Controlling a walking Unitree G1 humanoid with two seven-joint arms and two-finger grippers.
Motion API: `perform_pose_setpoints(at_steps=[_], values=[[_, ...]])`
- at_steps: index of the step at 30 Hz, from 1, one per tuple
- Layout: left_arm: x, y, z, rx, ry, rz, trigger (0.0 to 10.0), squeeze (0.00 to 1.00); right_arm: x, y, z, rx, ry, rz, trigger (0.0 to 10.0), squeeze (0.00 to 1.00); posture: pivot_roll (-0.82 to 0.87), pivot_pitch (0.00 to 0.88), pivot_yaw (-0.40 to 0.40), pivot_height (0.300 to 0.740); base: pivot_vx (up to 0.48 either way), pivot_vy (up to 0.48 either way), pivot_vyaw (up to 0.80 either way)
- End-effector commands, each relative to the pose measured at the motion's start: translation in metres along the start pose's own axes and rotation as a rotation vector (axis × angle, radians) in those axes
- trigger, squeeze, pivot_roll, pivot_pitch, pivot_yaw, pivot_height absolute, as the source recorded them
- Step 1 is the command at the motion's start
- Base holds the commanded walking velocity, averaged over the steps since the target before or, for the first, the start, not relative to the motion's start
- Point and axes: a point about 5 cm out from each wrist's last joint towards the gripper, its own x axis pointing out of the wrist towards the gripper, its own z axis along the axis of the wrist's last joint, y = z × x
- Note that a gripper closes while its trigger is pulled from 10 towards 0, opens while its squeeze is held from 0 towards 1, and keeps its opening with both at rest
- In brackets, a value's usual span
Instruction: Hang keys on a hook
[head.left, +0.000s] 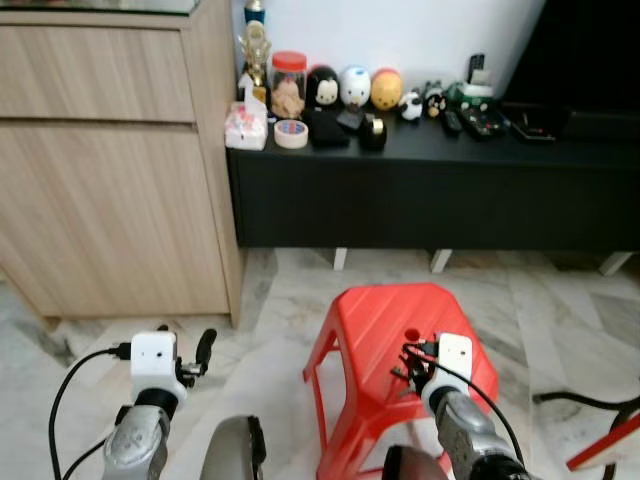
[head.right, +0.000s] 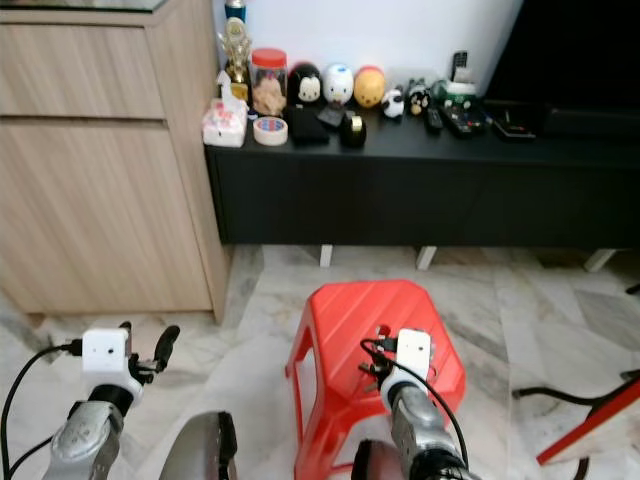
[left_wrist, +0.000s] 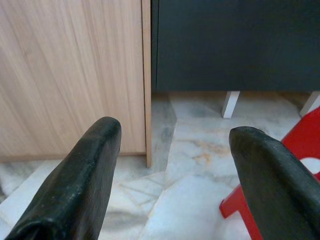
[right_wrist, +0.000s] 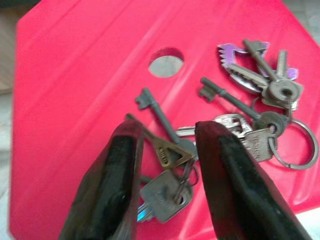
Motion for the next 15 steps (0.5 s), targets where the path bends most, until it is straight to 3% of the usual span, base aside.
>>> perform_pose_setpoints(at_steps=[1, 6, 15], values=[[-0.001, -0.003, -0.003, 0.004, 0.012, -0.012, 10.0, 0.0, -0.001, -0.006, 0.0, 0.001, -0.007, -0.013, 10.0, 0.0, 0.11, 0.0, -0.098, 0.593, 0.0, 0.0, 0.0], [-0.003, -0.002, -0.006, 0.002, 0.021, -0.009, 10.0, 0.0, -0.003, -0.006, -0.004, -0.002, -0.011, 0.002, 10.0, 0.0, 0.11, 0.0, -0.1, 0.593, 0.0, 0.0, 0.0], [-0.003, -0.004, -0.006, 0.016, 0.022, -0.022, 10.0, 0.0, -0.005, -0.002, -0.02, -0.046, 0.077, 0.022, 10.0, 0.0, 0.11, 0.0, -0.099, 0.593, 0.0, 0.0, 0.0]])
